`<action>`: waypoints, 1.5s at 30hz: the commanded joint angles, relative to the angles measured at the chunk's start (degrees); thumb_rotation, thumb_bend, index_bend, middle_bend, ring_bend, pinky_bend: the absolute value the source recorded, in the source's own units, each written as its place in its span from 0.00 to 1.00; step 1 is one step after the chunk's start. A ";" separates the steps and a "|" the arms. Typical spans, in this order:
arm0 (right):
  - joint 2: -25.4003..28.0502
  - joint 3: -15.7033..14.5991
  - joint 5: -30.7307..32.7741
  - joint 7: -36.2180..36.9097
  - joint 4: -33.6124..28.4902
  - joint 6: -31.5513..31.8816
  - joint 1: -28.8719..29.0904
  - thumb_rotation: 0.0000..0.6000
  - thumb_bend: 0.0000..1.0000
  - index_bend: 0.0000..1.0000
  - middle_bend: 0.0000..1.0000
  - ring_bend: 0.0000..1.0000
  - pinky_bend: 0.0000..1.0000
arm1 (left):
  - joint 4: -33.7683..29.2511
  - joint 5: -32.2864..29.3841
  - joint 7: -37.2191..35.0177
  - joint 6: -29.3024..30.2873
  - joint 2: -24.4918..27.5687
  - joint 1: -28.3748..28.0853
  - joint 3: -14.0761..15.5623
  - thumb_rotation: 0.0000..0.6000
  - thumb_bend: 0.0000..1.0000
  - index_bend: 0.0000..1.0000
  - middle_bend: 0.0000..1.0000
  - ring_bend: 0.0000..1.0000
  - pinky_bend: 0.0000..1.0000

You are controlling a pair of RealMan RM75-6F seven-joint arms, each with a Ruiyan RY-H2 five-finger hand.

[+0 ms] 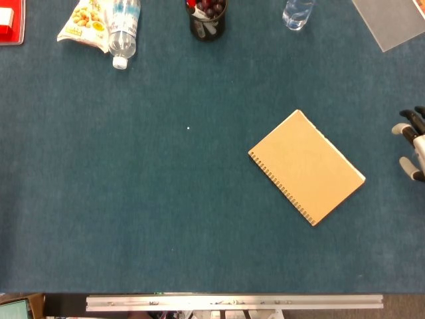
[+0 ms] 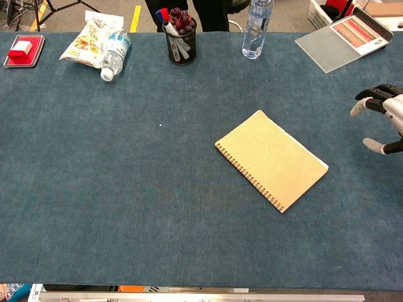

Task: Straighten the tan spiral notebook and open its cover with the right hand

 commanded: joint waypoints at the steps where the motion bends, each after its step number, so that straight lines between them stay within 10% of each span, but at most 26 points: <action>1: -0.45 -0.08 0.12 -0.13 0.43 -0.38 0.29 1.00 0.23 0.36 0.22 0.16 0.29 | 0.04 -0.02 -0.05 0.05 -0.08 0.06 0.00 1.00 0.36 0.25 0.06 0.11 0.28; 45: -8.61 -1.85 -0.12 0.22 7.40 -5.00 4.56 1.00 0.23 0.36 0.21 0.15 0.29 | 3.41 -0.56 -4.57 -1.29 -1.27 0.61 0.30 1.00 0.36 0.25 0.06 0.11 0.28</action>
